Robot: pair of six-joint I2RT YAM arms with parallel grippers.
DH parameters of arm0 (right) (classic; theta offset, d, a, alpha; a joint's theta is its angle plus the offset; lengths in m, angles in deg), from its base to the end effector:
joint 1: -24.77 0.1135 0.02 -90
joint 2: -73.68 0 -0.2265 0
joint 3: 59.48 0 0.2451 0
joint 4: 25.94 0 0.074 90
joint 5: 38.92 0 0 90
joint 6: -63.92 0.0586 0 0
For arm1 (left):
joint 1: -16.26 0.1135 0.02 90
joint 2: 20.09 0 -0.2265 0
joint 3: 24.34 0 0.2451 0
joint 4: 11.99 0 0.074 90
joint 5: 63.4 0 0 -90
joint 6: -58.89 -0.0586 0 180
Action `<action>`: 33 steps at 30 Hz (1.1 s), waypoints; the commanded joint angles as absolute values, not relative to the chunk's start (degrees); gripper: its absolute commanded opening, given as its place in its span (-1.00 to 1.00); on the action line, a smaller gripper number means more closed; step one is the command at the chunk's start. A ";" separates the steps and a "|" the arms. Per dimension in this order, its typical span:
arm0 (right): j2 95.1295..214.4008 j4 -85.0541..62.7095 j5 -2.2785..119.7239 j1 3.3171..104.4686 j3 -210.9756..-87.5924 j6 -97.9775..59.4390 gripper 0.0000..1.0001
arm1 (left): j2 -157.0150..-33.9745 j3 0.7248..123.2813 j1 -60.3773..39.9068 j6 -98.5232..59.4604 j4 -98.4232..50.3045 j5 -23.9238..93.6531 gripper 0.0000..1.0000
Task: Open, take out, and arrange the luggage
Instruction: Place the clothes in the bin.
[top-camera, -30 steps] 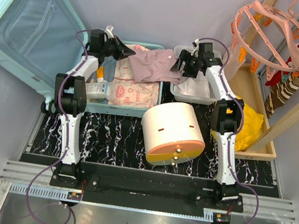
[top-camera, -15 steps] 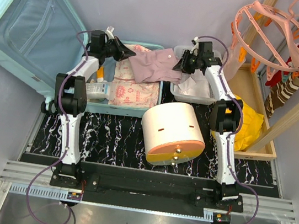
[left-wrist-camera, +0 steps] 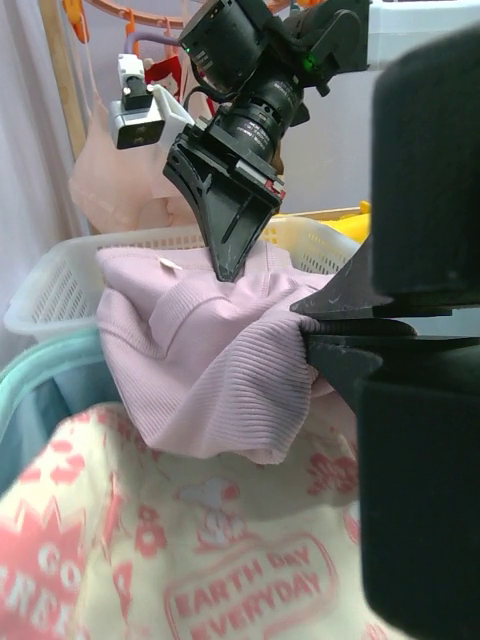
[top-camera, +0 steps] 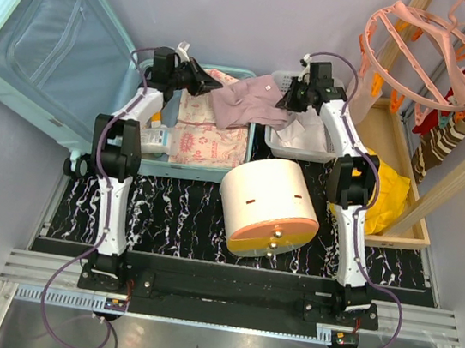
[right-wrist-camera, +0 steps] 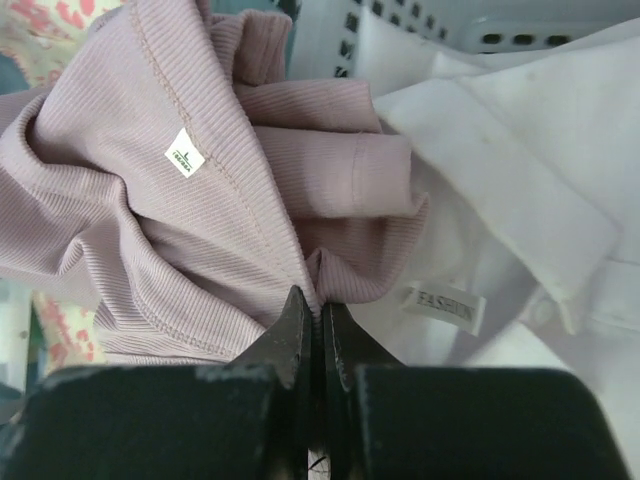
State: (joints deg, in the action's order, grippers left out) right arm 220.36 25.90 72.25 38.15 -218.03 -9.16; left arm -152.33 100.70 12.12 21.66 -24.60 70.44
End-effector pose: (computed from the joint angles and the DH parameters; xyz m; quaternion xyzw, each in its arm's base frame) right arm 0.5280 0.1473 0.2057 -0.0501 0.8928 0.2693 0.3577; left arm 0.5205 -0.0784 0.2111 -0.1169 0.7801 -0.5227 0.3234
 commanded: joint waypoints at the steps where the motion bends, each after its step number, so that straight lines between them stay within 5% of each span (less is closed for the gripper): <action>1: 211.95 28.22 60.95 37.60 -219.99 -14.65 -1.00 | -153.59 107.25 8.89 23.29 -19.66 70.29 -1.00; 15: 204.12 28.66 44.59 35.84 -208.22 -21.60 -1.00 | -158.68 111.73 3.52 29.35 -11.66 65.72 -1.00; 31: 203.76 28.66 39.83 32.42 -205.14 -25.03 -1.00 | -166.60 119.11 -0.43 34.01 -8.15 59.92 -1.00; 33: 203.76 28.57 39.57 32.15 -204.79 -25.03 -1.00 | -167.39 119.91 -1.31 34.28 -8.41 59.65 -0.84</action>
State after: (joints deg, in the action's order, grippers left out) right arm 207.74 29.68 42.81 33.17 -205.20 -23.49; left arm -166.67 115.70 -0.01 33.07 -12.64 61.85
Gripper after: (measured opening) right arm 0.029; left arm 0.031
